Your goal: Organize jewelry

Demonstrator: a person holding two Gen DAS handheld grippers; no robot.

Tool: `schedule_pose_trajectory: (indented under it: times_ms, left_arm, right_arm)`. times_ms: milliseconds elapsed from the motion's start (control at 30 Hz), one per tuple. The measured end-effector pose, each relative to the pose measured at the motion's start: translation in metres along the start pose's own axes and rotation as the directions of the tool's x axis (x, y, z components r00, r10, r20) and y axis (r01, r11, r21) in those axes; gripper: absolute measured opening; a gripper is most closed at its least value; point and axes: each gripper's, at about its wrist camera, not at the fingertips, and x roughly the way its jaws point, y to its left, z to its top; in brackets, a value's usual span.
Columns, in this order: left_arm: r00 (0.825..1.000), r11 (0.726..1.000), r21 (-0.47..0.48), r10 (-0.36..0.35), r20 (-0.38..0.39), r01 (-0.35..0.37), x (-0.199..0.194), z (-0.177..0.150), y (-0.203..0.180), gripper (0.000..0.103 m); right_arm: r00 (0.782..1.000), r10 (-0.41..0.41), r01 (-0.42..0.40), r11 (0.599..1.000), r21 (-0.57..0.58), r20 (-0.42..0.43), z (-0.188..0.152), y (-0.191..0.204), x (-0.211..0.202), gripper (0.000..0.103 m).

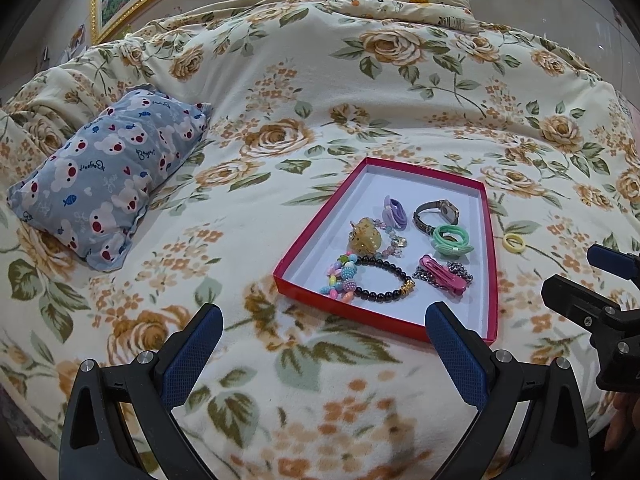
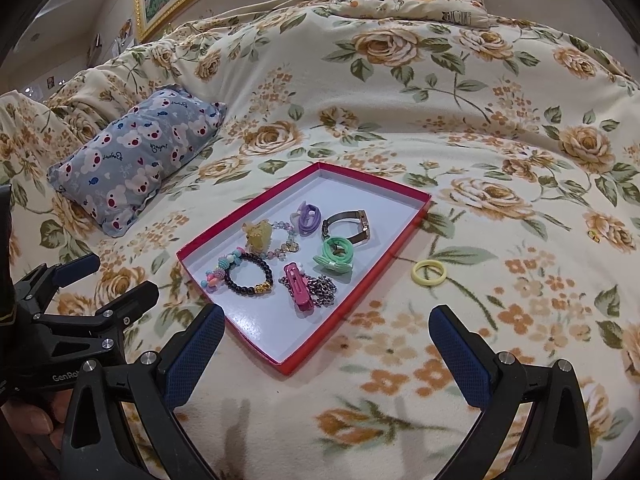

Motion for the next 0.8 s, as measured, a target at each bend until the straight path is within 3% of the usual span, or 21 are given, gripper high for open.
schedule_pose_trajectory:
  times_ms: [800]
  left_arm:
    - [1.0, 1.0, 0.006, -0.007, 0.007, 0.007, -0.0018, 0.0021, -0.0013, 0.102]
  right_arm:
    - [1.0, 0.001, -0.001, 1.0, 0.002, 0.002, 0.0006, 0.0008, -0.0015, 0.103]
